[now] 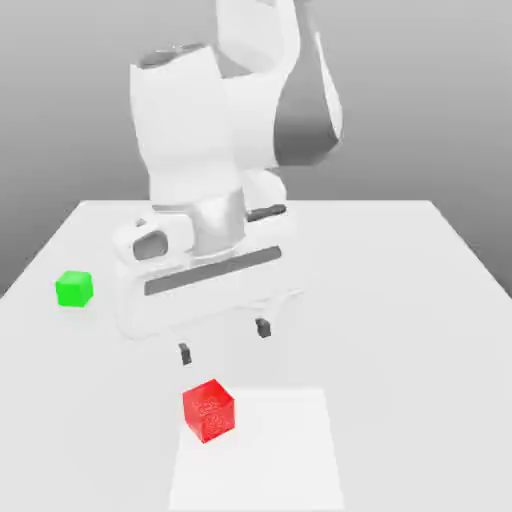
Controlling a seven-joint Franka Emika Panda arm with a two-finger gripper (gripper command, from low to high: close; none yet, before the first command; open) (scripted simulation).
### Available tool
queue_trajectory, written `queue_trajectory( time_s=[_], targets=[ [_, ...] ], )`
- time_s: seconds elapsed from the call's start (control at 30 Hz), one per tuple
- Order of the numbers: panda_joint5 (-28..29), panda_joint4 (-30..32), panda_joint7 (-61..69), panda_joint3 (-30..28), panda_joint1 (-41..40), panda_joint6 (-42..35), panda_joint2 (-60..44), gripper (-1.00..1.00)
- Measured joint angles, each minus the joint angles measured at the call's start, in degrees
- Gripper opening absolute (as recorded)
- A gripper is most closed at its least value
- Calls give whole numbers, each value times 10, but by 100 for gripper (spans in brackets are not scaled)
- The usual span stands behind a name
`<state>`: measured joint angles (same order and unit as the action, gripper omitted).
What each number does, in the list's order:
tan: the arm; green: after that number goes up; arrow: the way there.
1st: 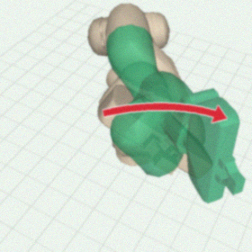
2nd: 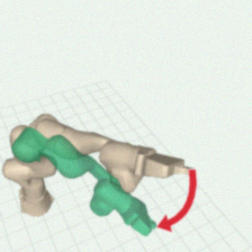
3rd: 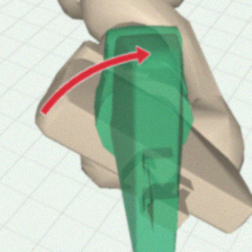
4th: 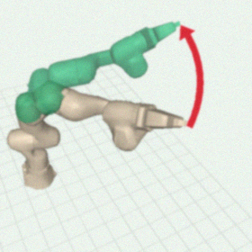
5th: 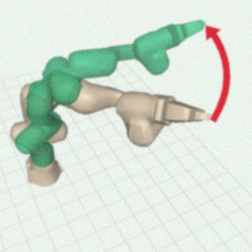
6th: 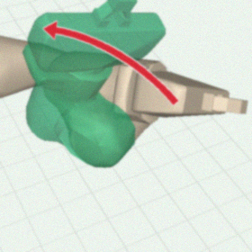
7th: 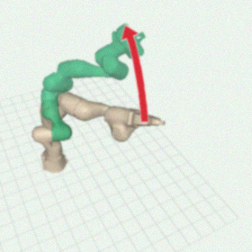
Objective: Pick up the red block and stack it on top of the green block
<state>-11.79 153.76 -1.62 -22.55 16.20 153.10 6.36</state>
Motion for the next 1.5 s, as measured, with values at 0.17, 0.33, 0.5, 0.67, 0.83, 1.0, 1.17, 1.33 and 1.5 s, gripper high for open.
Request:
queue_trajectory(
  time_s=[0.17,0.33,0.5,0.67,0.83,1.0,1.17,1.33,1.5],
  targets=[
    [45,36,22,-3,-10,37,-38,0],
    [118,61,15,-8,-29,67,-57,0],
    [128,51,13,-1,-43,74,-65,0],
    [118,42,22,10,-42,89,-82,0],
    [88,38,44,21,-46,112,-111,0],
    [38,37,80,52,-66,142,-150,0],
    [-24,40,122,115,-113,178,-196,0],
    [-33,40,129,129,-125,185,-205,-100],
    [-16,39,117,111,-111,175,-191,-100]
  ],
)
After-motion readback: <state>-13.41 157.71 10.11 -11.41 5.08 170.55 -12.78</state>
